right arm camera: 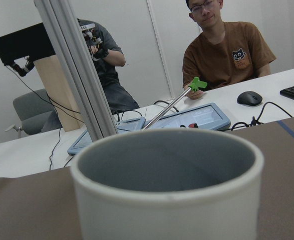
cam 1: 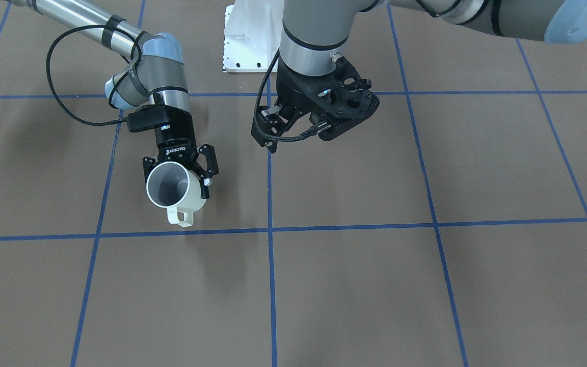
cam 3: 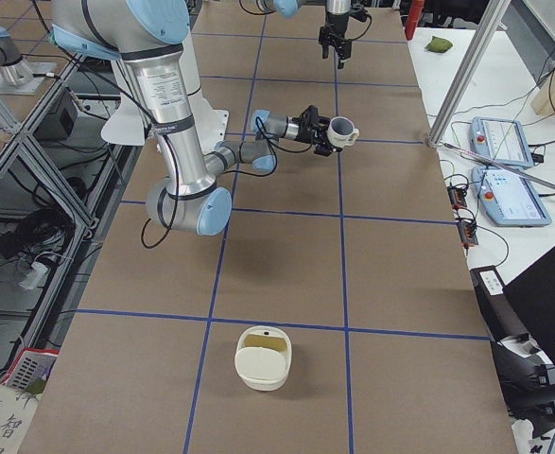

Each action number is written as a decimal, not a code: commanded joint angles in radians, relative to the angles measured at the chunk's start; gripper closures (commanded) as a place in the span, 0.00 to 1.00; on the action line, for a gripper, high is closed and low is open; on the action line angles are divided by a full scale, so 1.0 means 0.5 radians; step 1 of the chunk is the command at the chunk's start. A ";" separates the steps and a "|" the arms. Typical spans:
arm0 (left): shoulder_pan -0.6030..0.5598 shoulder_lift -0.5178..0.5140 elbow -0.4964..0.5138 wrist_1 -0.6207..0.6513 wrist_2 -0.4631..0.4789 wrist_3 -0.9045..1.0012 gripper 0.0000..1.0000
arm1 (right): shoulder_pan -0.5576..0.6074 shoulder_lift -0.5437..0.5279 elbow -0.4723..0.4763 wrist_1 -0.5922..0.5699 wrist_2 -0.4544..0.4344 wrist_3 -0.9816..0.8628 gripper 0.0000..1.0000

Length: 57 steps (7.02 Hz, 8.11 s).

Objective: Left arm hands cup to right arm to dump lemon

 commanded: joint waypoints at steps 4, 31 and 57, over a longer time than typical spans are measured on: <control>0.070 -0.182 0.304 -0.141 -0.021 0.170 0.05 | -0.142 0.154 -0.015 -0.224 -0.175 -0.158 0.65; 0.242 -0.191 0.448 -0.187 -0.135 0.198 1.00 | -0.277 0.212 0.003 -0.197 -0.391 -0.287 0.46; -0.571 1.659 -0.368 -0.397 -0.242 2.387 1.00 | 0.611 -0.263 0.120 -0.095 1.413 -0.876 0.00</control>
